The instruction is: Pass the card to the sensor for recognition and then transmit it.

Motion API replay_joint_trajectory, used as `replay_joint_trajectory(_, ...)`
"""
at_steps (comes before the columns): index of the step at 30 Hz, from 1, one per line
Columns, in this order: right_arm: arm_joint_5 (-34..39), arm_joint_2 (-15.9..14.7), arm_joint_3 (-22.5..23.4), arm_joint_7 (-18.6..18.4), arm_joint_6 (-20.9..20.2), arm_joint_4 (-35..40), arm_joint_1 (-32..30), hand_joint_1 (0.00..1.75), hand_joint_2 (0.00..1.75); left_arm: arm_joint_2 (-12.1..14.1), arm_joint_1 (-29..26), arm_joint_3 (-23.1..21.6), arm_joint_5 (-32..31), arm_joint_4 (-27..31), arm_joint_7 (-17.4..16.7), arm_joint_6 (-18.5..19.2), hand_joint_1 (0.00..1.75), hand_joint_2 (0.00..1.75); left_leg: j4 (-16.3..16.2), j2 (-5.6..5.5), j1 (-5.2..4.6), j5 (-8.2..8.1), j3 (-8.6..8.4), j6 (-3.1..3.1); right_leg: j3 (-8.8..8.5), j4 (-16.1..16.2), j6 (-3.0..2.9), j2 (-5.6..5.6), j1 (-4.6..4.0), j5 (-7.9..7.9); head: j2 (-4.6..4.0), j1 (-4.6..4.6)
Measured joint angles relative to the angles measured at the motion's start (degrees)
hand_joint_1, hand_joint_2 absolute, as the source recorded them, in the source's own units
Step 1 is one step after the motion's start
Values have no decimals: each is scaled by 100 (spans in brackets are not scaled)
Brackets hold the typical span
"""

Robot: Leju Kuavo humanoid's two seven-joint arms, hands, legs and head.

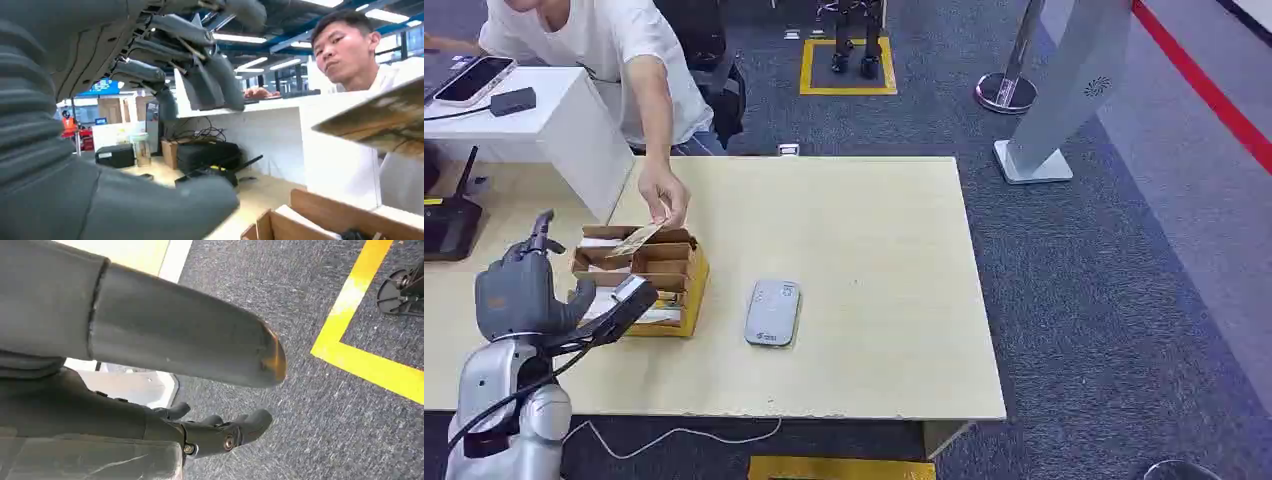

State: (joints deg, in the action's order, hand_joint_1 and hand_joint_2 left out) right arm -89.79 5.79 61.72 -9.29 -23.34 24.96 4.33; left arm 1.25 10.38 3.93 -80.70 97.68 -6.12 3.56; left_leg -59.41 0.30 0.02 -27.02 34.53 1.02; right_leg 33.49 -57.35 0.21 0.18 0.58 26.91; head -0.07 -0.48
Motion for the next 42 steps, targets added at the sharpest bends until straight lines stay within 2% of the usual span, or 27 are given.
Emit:
replay_joint_trajectory(11, 0, -20, 0, 0, 0, -2, -3, 0, 0, 0, -80, 131, -41, 190, 0, -2, 0, 175, -1, 0, -2, 0, -1, 1, -1, 0, 0, 1, 1, -1, 0, -2)
replay_joint_trajectory(42, 0, -31, 0, 0, 0, -9, -2, 0, 0, 0, -101, 160, -39, 208, 0, -2, 0, 175, -1, 0, -1, 0, -1, 1, -1, 0, 0, 1, 1, -1, 0, -2)
